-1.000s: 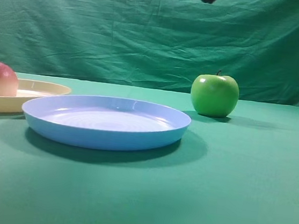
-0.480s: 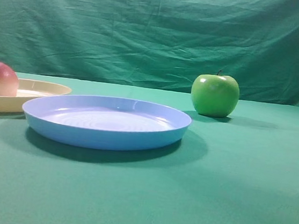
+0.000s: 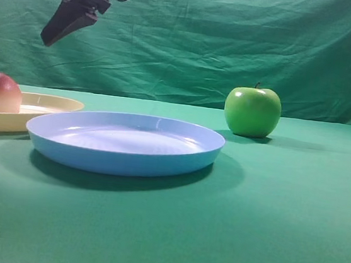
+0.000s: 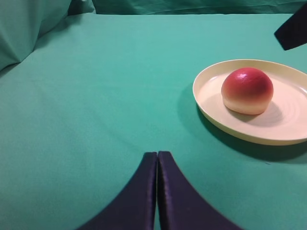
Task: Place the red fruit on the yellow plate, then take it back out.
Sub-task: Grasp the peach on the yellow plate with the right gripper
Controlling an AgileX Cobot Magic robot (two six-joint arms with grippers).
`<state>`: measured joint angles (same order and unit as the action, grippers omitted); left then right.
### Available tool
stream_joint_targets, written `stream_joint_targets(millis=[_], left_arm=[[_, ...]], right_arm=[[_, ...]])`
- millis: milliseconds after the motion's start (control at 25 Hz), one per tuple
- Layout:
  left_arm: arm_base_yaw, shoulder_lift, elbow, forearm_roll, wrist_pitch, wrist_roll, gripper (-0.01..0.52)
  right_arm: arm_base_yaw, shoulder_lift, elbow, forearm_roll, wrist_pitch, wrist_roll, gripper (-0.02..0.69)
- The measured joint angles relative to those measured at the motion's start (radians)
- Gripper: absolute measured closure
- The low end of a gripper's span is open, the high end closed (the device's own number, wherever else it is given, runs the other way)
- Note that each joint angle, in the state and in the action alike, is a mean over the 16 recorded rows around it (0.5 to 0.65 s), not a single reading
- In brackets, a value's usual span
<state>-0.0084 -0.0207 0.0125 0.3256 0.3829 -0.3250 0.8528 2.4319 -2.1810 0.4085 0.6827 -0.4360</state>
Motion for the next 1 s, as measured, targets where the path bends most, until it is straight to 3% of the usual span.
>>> stream_joint_targets(millis=[240, 480, 760, 1000], left_arm=[[0.000, 0.000, 0.000, 0.000, 0.000, 0.000, 0.514], [0.000, 0.000, 0.000, 0.000, 0.000, 0.000, 0.514], [0.000, 0.000, 0.000, 0.000, 0.000, 0.000, 0.514], [0.000, 0.000, 0.000, 0.000, 0.000, 0.000, 0.514]], right_arm=[[0.004, 0.065, -0.004, 0.013, -0.071, -0.042, 0.058], [0.002, 0.099, -0.008, 0.017, -0.091, -0.063, 0.210], [-0.017, 0.078, -0.031, -0.029, 0.008, -0.042, 0.382], [-0.048, -0.002, -0.053, -0.115, 0.168, 0.031, 0.447]])
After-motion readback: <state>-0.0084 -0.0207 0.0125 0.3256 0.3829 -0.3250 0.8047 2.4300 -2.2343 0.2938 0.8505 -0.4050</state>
